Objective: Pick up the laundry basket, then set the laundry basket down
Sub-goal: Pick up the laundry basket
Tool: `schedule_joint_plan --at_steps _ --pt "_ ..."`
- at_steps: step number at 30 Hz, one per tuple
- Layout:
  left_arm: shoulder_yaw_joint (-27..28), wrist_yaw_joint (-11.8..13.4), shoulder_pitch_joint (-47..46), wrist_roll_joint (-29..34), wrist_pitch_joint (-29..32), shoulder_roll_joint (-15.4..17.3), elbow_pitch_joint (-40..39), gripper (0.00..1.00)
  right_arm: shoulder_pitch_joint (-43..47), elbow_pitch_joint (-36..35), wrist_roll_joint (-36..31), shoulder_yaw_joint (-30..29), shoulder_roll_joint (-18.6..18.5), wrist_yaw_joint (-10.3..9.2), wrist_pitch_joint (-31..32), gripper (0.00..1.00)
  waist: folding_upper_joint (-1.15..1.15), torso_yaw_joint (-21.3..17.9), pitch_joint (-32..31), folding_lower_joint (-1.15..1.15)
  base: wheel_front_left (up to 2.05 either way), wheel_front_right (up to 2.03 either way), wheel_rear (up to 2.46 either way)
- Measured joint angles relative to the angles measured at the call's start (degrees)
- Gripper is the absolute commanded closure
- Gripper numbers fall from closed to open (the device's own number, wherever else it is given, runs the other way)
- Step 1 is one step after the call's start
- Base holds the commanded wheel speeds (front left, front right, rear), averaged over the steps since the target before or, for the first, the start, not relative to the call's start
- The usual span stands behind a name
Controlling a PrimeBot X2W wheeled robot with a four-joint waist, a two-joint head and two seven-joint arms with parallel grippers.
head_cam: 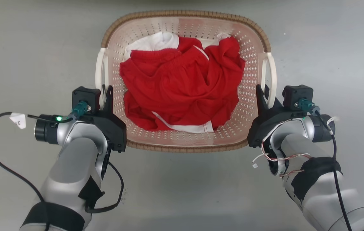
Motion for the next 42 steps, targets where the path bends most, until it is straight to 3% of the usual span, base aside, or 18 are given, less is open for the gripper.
schedule_joint_plan --at_steps 19,42 --pt "-8.0 2.5 8.9 -8.2 1.1 0.1 -0.9 1.0 7.1 1.8 4.9 5.0 0.0 0.0 0.3 1.0 -0.01 -0.2 -12.8 -0.01 0.0 0.0 0.0" --pt "-12.8 3.0 20.5 -12.0 3.5 0.0 2.3 1.0 20.6 0.9 11.7 11.6 0.3 -0.01 3.1 1.0 -0.01 -0.6 -29.0 -0.01 0.0 0.0 0.0"
